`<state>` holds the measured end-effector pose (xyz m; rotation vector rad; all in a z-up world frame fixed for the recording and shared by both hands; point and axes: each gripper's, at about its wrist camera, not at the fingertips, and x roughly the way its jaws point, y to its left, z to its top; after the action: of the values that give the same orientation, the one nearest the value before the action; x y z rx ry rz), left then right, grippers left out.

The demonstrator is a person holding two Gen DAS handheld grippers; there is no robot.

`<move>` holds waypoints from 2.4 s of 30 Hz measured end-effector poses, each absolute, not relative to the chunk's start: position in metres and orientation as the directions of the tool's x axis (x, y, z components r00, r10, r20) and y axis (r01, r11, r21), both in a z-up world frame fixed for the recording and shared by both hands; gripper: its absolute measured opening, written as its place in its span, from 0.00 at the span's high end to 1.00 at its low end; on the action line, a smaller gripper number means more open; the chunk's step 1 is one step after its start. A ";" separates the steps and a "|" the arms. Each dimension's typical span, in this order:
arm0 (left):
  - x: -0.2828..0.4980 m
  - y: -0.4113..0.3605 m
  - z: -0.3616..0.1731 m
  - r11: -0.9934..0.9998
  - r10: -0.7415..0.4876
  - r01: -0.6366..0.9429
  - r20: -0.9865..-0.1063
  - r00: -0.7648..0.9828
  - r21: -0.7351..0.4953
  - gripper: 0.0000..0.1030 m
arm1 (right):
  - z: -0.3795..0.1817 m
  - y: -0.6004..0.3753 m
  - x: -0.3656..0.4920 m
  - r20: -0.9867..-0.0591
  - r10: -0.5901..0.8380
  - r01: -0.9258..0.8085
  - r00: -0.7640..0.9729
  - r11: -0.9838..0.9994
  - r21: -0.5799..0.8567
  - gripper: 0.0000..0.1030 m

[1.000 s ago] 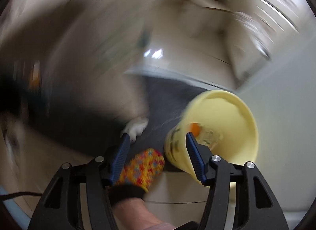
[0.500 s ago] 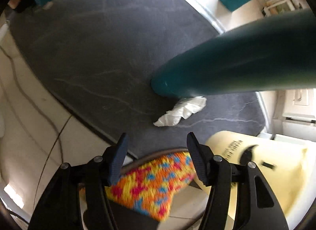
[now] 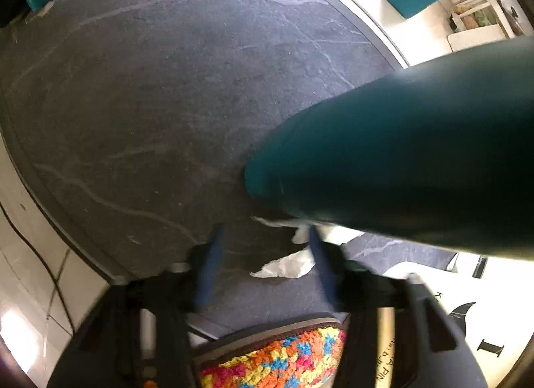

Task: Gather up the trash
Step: 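Lower the open right gripper toward the white tissue on the floor, then grasp the white tissue on the floor with the right gripper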

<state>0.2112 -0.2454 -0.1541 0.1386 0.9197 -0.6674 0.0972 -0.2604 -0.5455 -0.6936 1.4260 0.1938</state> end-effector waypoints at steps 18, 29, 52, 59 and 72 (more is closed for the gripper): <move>0.195 -0.246 -0.143 0.766 -0.513 0.618 -0.748 0.421 -0.177 0.48 | -0.525 -0.263 0.075 -0.842 -0.424 -0.489 0.334 0.686 -0.539 0.12; 0.204 -0.239 -0.146 0.777 -0.513 0.594 -0.756 0.406 -0.209 0.48 | -0.552 -0.276 0.093 -0.946 -0.250 -0.549 0.208 0.770 -0.325 0.18; 0.195 -0.237 -0.137 0.770 -0.527 0.605 -0.739 0.421 -0.204 0.48 | -0.553 -0.245 0.055 -0.923 -0.317 -0.665 0.216 0.644 -0.377 0.98; 0.188 -0.240 -0.141 0.756 -0.538 0.617 -0.744 0.396 -0.219 0.48 | -0.555 -0.264 0.058 -0.916 -0.283 -0.684 0.282 0.610 -0.400 0.16; 0.195 -0.249 -0.152 0.750 -0.551 0.607 -0.756 0.354 -0.263 0.48 | -0.569 -0.266 0.082 -0.967 -0.083 -0.837 0.239 0.487 -0.249 0.22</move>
<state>0.1947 -0.2491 -0.1519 0.0661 0.9495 -0.7493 0.0818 -0.2662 -0.5688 -0.9476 1.2366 0.6393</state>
